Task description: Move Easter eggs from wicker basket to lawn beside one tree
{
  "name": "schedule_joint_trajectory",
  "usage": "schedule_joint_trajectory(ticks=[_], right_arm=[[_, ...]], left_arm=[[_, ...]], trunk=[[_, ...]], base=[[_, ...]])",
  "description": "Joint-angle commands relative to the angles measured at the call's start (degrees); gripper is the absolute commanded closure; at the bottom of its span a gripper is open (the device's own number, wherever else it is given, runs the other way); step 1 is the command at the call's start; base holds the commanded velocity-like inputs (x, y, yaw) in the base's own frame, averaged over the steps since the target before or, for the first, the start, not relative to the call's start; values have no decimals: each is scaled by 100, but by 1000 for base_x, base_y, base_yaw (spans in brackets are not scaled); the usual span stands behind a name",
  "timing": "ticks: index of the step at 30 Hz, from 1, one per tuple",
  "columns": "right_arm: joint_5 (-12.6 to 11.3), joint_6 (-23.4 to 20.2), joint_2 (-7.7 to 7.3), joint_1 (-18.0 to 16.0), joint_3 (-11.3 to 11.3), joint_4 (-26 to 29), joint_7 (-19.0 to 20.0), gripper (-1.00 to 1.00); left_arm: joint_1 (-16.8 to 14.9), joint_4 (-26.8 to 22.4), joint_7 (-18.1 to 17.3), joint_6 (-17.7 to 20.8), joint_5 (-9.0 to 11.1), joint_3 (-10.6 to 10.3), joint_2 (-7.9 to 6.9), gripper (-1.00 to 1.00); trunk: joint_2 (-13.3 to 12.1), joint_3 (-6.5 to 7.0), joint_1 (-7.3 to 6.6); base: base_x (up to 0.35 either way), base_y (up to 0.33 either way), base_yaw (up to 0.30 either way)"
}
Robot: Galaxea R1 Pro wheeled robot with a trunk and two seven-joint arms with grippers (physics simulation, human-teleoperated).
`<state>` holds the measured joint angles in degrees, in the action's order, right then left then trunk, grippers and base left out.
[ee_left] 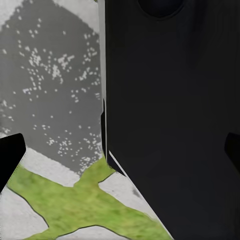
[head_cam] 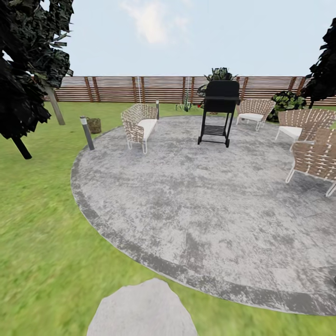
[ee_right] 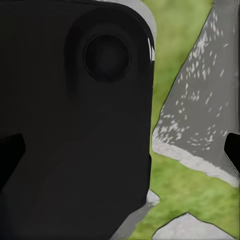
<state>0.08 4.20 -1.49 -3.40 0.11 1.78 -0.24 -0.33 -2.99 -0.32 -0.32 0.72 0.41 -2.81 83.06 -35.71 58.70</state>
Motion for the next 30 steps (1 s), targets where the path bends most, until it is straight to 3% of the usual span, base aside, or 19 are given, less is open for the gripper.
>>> schedule_joint_trajectory(ticks=[1,30], right_arm=[[1,20,0,-3,0,-4,-2,-100],[1,20,9,-3,-3,-2,-2,-100]], left_arm=[[-2,0,-3,-3,7,3,0,-100],[-2,0,-3,-3,7,4,0,-100]], trunk=[[2,-5,3],[2,-5,3]], base=[[322,0,0],[322,0,0]])
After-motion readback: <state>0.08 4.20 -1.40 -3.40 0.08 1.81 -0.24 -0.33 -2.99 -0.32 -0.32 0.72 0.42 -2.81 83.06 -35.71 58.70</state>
